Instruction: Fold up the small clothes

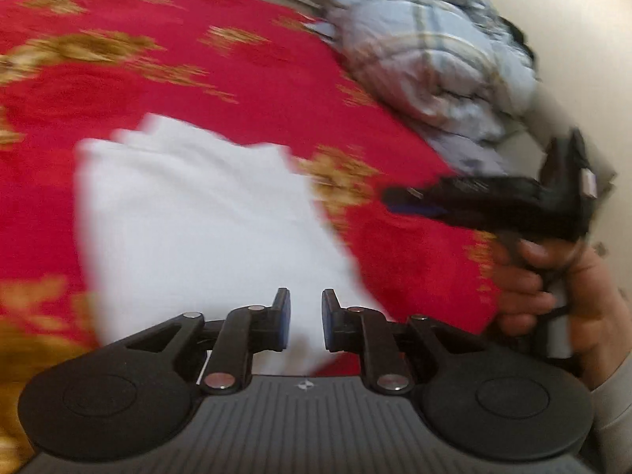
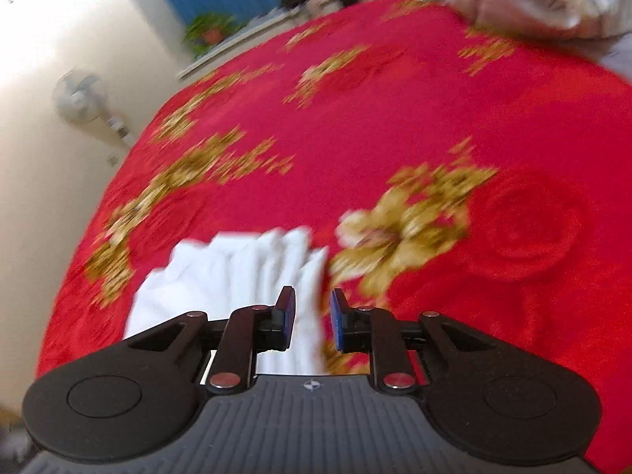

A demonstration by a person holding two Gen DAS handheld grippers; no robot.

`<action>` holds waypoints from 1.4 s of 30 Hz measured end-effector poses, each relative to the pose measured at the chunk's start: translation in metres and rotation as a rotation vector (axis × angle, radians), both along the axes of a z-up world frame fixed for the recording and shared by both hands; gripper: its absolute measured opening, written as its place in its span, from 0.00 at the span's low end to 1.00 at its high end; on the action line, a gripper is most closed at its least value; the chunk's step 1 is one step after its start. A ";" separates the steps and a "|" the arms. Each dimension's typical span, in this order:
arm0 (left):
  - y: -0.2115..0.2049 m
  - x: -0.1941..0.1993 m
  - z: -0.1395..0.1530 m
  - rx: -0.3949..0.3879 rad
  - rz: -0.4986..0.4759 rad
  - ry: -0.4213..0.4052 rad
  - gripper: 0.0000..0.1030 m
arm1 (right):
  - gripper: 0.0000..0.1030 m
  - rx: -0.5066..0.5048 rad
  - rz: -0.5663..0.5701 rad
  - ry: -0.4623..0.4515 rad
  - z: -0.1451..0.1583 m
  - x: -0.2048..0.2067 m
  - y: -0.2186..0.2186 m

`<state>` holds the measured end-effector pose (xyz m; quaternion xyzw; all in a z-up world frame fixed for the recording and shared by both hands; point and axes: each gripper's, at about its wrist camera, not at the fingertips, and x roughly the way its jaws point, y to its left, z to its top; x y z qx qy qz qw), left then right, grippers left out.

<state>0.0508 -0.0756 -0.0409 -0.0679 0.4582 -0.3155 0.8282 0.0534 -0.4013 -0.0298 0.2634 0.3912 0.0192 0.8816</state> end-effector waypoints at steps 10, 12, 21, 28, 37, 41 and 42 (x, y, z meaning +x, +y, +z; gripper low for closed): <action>0.046 0.011 -0.051 0.094 0.019 0.086 0.17 | 0.27 0.010 0.323 0.170 -0.036 0.004 0.063; 0.042 0.011 -0.066 0.121 0.020 0.100 0.17 | 0.27 -0.037 0.343 0.183 -0.040 0.001 0.073; 0.062 0.023 -0.049 0.063 0.063 0.069 0.36 | 0.32 -0.022 0.304 0.202 -0.050 -0.017 0.055; 0.063 0.029 -0.044 0.057 0.116 0.038 0.60 | 0.16 0.061 0.276 0.213 -0.062 -0.022 0.052; 0.054 0.032 -0.047 0.038 0.148 0.052 0.76 | 0.05 0.221 0.280 -0.211 0.008 -0.061 0.001; 0.040 0.030 -0.068 0.198 0.088 0.096 0.76 | 0.06 0.035 0.284 0.059 -0.025 -0.046 0.009; 0.037 0.028 -0.073 0.236 0.071 0.096 0.76 | 0.07 0.003 0.294 0.145 -0.038 -0.041 0.015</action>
